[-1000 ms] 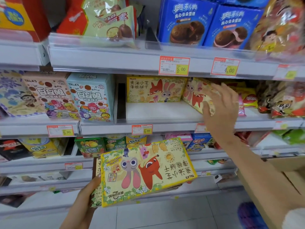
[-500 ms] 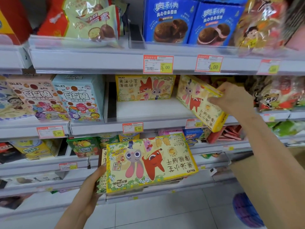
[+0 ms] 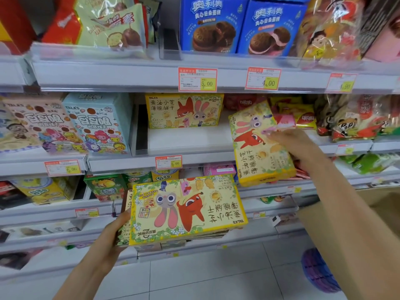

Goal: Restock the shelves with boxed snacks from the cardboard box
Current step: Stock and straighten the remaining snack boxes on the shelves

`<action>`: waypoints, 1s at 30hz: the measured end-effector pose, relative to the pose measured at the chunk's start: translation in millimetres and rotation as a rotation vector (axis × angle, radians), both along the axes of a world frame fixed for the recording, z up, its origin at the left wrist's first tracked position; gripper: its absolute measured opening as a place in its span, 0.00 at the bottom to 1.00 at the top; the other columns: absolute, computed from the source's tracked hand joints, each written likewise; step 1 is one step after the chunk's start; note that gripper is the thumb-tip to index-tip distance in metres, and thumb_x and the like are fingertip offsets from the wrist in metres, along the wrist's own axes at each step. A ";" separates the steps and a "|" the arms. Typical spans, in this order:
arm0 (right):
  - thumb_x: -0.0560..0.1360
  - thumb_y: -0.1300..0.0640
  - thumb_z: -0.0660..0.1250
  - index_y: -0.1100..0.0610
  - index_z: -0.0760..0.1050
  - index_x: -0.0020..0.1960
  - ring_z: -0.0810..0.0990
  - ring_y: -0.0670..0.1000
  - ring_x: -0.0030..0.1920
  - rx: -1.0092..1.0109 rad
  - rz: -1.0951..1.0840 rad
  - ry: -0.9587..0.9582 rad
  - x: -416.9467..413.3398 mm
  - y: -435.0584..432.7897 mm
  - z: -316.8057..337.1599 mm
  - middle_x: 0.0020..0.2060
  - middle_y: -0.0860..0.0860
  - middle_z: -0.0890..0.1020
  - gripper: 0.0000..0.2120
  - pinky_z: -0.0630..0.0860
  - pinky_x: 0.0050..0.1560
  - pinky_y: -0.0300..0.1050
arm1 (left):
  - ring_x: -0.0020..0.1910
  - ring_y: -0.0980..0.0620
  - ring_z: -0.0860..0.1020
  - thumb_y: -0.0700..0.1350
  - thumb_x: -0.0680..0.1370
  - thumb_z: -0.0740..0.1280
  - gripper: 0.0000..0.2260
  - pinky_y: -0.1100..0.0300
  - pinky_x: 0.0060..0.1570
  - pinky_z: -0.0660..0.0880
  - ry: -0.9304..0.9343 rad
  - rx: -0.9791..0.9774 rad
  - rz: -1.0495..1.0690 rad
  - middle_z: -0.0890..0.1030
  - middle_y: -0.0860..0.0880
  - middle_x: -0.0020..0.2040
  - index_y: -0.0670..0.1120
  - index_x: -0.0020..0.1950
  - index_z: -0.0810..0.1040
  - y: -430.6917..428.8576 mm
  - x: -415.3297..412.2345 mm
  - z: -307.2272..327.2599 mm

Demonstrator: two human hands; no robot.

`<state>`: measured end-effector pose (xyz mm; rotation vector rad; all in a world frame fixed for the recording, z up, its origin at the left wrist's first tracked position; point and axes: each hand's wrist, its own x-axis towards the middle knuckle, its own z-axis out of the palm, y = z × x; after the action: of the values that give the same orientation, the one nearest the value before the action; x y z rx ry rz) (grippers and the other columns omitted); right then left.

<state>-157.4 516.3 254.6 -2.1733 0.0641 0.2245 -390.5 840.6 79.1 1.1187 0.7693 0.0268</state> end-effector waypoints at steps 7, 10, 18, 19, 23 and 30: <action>0.77 0.56 0.63 0.55 0.74 0.48 0.77 0.48 0.26 0.700 -0.026 0.347 -29.8 36.1 -57.1 0.26 0.52 0.80 0.02 0.77 0.28 0.37 | 0.58 0.40 0.77 0.49 0.79 0.59 0.16 0.48 0.51 0.74 0.096 -0.022 0.047 0.80 0.40 0.58 0.43 0.62 0.75 37.7 -28.7 -11.0; 0.76 0.60 0.66 0.59 0.76 0.48 0.78 0.53 0.34 0.884 -0.039 0.475 -33.8 63.5 -65.4 0.34 0.58 0.78 0.03 0.79 0.29 0.39 | 0.55 0.42 0.78 0.47 0.80 0.59 0.13 0.49 0.49 0.74 0.055 -0.001 0.033 0.81 0.41 0.55 0.43 0.59 0.76 32.9 -29.4 -0.9; 0.71 0.49 0.71 0.61 0.73 0.57 0.81 0.53 0.35 0.792 -0.045 0.571 -31.6 91.3 -61.8 0.41 0.60 0.82 0.21 0.78 0.26 0.40 | 0.46 0.48 0.79 0.47 0.78 0.61 0.08 0.54 0.47 0.73 -0.013 -0.054 0.047 0.85 0.49 0.39 0.46 0.51 0.78 13.2 -9.9 12.0; 0.71 0.47 0.71 0.61 0.72 0.57 0.80 0.52 0.33 0.767 -0.078 0.550 -27.0 88.0 -61.5 0.40 0.59 0.81 0.22 0.76 0.24 0.38 | 0.44 0.49 0.80 0.47 0.78 0.61 0.08 0.55 0.45 0.73 -0.014 -0.058 0.044 0.85 0.49 0.39 0.46 0.51 0.78 12.1 -7.8 12.1; 0.73 0.48 0.70 0.61 0.71 0.49 0.72 0.47 0.24 0.712 -0.228 0.433 -5.1 70.5 -55.8 0.40 0.58 0.79 0.17 0.68 0.19 0.33 | 0.33 0.55 0.82 0.46 0.79 0.60 0.08 0.58 0.39 0.73 -0.035 -0.064 0.023 0.85 0.50 0.36 0.47 0.48 0.78 4.4 -1.1 15.0; 0.74 0.65 0.66 0.63 0.72 0.43 0.78 0.53 0.34 0.754 -0.202 0.402 2.8 57.6 -51.0 0.36 0.60 0.78 0.03 0.79 0.26 0.41 | 0.33 0.56 0.82 0.47 0.78 0.61 0.08 0.59 0.37 0.74 -0.061 -0.064 0.005 0.85 0.49 0.40 0.47 0.50 0.78 -1.7 4.3 20.1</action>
<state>-154.6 574.0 203.6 -1.3390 0.3638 0.4804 -386.1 838.9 99.2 1.0508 0.7139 0.0395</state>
